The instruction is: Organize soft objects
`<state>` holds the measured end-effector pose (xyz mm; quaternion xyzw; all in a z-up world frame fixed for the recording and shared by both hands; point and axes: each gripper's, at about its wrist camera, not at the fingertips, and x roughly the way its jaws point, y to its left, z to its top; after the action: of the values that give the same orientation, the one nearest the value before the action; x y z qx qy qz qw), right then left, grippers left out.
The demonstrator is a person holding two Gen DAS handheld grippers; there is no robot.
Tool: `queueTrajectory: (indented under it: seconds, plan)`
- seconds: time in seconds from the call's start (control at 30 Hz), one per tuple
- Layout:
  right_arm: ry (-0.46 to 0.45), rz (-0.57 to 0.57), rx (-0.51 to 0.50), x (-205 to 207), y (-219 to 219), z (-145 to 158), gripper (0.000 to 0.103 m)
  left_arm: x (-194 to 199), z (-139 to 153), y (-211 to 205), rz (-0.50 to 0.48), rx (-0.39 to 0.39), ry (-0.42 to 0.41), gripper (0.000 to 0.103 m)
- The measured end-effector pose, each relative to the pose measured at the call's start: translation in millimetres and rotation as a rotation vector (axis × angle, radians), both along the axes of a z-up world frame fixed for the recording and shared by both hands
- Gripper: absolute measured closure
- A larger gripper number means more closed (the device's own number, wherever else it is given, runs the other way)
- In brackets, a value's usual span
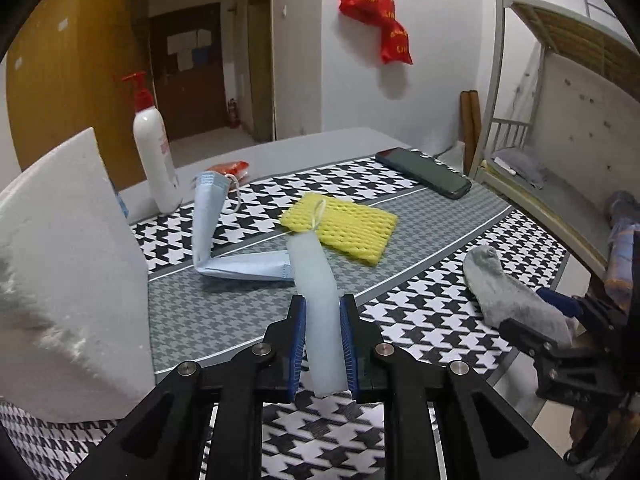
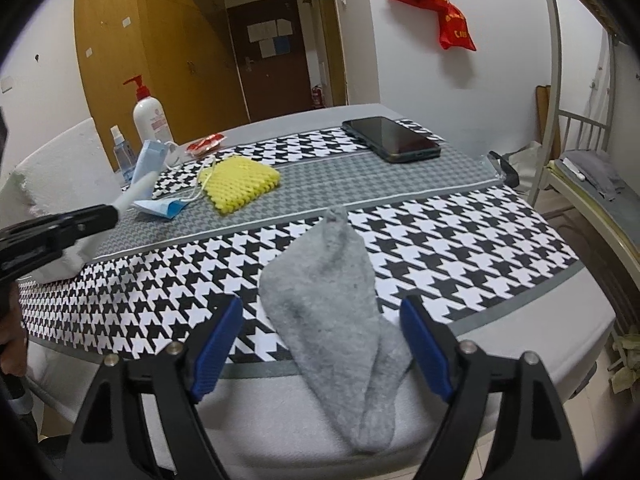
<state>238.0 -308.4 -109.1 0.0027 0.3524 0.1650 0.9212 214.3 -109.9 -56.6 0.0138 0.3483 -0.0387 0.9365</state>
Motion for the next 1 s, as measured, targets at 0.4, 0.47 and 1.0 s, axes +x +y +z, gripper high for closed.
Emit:
queueTrajectory:
  seconds: [0.4,0.47,1.0]
  plan:
    - [0.017,-0.028,-0.043,3,9,-3,0.019,-24,2,7,-0.033,0.022,-0.052,0.084]
    - [0.014,-0.031,-0.064,3,12,-4,0.020,-27,3,8,-0.039,0.019,-0.056,0.084]
    - [-0.026,-0.064,0.000,-8,22,21,0.082,-55,24,28,-0.083,0.037,-0.135,0.084]
